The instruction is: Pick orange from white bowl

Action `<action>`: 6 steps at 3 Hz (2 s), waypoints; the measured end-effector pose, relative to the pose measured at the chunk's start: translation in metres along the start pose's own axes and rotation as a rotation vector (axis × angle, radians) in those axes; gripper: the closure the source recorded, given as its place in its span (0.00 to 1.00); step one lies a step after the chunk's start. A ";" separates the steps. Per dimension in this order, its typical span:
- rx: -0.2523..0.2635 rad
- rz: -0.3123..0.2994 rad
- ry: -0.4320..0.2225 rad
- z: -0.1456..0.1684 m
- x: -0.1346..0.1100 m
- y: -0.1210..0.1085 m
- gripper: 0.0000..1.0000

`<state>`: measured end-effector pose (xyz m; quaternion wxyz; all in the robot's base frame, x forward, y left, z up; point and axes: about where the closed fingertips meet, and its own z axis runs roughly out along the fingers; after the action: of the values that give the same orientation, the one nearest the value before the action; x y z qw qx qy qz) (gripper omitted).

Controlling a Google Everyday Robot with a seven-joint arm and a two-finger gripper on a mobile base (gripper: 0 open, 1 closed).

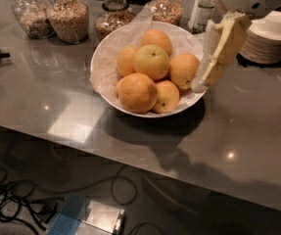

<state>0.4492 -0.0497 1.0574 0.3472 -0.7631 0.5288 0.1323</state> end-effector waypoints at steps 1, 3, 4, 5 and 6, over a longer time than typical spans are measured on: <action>0.000 0.000 0.000 0.000 0.000 0.000 0.00; 0.077 0.172 -0.076 0.024 0.047 -0.069 0.00; 0.079 0.258 -0.113 0.042 0.069 -0.100 0.00; 0.040 0.317 -0.140 0.067 0.084 -0.109 0.00; -0.009 0.378 -0.168 0.090 0.100 -0.102 0.00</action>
Offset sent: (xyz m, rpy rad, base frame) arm 0.0868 -0.0102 -0.0164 0.2059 0.0614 -0.1718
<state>0.5962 -0.0409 0.9747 0.3557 -0.6379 0.6315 0.2605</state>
